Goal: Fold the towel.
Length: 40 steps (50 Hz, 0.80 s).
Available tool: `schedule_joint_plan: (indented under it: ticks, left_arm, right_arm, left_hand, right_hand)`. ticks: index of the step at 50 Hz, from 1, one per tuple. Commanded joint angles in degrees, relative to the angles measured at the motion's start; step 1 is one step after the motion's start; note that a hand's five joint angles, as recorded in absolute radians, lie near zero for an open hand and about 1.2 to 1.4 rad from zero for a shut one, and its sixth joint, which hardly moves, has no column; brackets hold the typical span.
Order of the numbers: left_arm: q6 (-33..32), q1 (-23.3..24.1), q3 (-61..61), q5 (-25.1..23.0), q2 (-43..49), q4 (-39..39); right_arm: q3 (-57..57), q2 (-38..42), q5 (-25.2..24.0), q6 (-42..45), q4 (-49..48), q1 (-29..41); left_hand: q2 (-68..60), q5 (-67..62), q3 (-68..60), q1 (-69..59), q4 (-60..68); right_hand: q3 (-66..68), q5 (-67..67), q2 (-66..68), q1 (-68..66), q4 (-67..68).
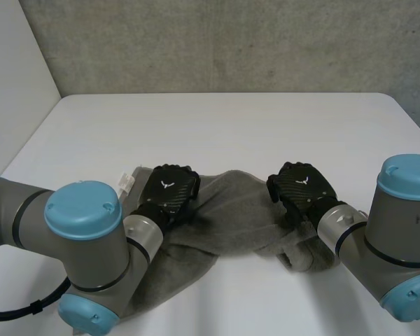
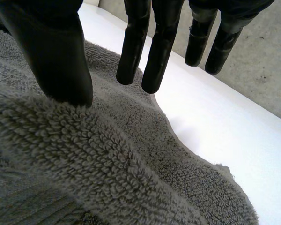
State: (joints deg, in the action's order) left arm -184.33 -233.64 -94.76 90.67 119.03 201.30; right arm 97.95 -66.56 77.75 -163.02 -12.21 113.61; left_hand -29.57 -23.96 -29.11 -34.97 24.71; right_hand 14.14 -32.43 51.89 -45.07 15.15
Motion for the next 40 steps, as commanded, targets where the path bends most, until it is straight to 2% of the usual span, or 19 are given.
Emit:
schedule_joint_plan:
  ticks: [1, 18, 30, 40]
  left_arm:
    - [-0.15, -5.69, -0.78, -7.0, 0.24, 1.38]
    - [-0.68, -5.6, -0.78, -7.0, 0.94, 1.2]
    - [-6.57, -5.34, -0.34, -7.0, 2.87, -0.29]
    - [-6.66, -5.25, 0.1, -7.0, 2.7, -1.96]
  right_arm:
    - [-1.89, 0.73, 0.74, -0.01, 2.27, -1.37]
    - [-1.89, 0.64, 0.21, 0.08, 2.27, -1.37]
    - [-2.07, 0.64, 0.12, 0.08, 2.27, -1.55]
    - [-2.59, 0.64, 0.12, 0.6, 3.07, -1.55]
  left_hand:
    - [-22.35, -17.97, -22.81, -16.96, 27.21]
    - [-31.78, -27.4, -32.24, -26.39, 36.64]
    - [-46.56, -42.18, -47.03, -41.17, 51.43]
    - [-48.1, -43.71, -48.56, -42.7, 52.96]
  right_hand:
    - [27.21, 1.08, -10.54, 3.72, 26.2]
    - [35.14, -6.84, -2.62, -4.2, 34.12]
    - [49.58, -21.29, 11.83, -18.65, 48.57]
    - [51.96, -23.66, 14.2, -21.03, 50.95]
